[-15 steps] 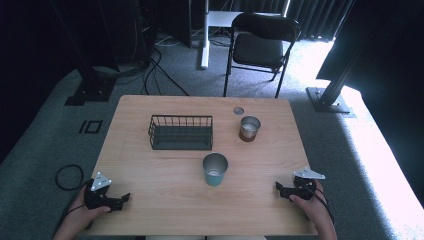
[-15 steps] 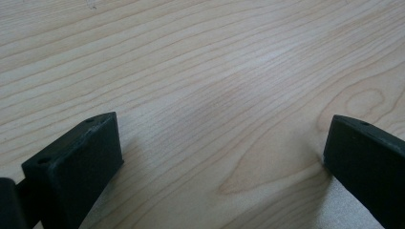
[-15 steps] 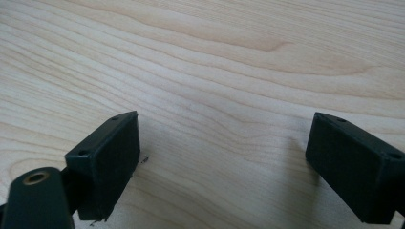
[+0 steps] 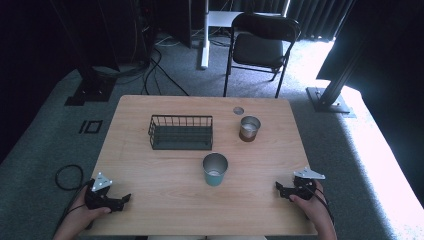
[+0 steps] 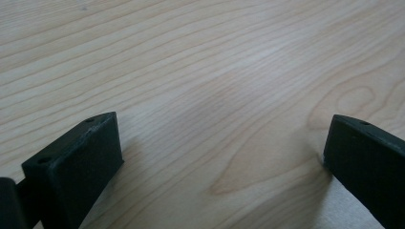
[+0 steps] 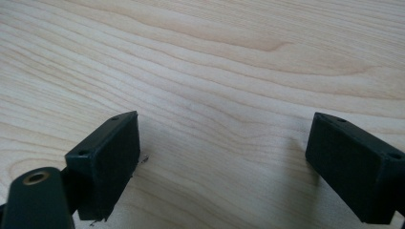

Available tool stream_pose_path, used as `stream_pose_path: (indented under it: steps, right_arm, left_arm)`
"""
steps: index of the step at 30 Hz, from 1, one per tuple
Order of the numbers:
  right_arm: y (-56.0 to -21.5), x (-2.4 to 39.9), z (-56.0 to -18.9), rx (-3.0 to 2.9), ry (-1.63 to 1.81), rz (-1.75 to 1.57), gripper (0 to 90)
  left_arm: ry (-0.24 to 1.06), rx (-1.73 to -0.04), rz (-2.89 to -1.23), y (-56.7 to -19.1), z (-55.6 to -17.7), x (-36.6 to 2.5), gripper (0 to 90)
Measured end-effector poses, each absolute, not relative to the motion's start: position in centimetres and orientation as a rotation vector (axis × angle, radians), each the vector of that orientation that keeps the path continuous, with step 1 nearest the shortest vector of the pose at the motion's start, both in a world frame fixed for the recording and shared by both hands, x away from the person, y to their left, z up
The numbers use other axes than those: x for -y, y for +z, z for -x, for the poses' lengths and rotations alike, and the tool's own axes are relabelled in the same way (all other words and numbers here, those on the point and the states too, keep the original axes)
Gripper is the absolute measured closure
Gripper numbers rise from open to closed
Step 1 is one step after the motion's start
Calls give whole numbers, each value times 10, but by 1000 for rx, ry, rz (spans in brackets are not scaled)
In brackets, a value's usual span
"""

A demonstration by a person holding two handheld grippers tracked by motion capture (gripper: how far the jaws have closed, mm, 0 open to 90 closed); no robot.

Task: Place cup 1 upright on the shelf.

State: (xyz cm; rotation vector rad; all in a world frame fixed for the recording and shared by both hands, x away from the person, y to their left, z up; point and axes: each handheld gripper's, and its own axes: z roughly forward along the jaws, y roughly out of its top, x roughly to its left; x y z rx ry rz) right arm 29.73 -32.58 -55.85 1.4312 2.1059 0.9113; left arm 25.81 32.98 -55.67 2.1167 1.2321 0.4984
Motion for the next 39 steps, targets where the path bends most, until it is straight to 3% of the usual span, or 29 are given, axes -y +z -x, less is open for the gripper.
stream_pose_path:
  steps: [39]
  right_arm:
    - [-558, 326, -297, -2106, 911, -1432, 110]
  left_arm:
    - [465, -960, -2150, -537, -279, -261, 2]
